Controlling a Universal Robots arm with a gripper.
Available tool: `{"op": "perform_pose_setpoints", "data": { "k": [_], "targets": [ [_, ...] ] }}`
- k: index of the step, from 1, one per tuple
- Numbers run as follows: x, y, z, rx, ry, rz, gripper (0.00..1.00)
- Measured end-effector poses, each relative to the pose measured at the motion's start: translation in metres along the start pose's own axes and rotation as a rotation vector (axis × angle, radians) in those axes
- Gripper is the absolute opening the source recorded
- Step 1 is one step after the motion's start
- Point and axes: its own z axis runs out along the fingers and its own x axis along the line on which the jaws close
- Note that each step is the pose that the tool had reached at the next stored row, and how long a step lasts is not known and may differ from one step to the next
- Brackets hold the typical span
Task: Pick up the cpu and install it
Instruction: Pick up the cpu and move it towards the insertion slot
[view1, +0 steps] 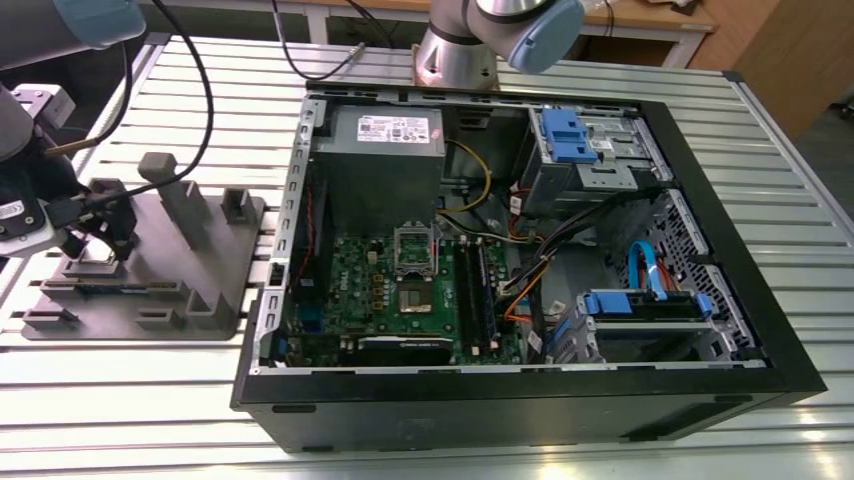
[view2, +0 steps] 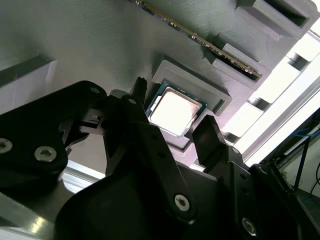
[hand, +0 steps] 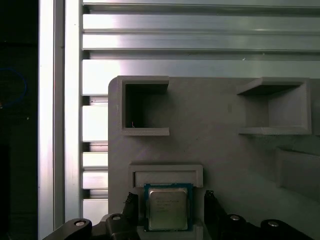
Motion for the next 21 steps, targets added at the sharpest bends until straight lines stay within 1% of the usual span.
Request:
{"op": "perform_pose_setpoints", "data": {
  "k": [1, 2, 13, 21],
  "targets": [
    [0.0, 0.0, 0.0001, 0.0, 0.0, 0.0, 0.63],
    [0.0, 0.0, 0.0001, 0.0, 0.0001, 0.0, 0.56],
    [0.0011, 0.0, 0.0004, 0.0, -0.0003, 0.0, 0.56],
    [0.0012, 0.0, 0.0001, -0.0021, -0.0003, 0.0, 0.56]
  ]
}}
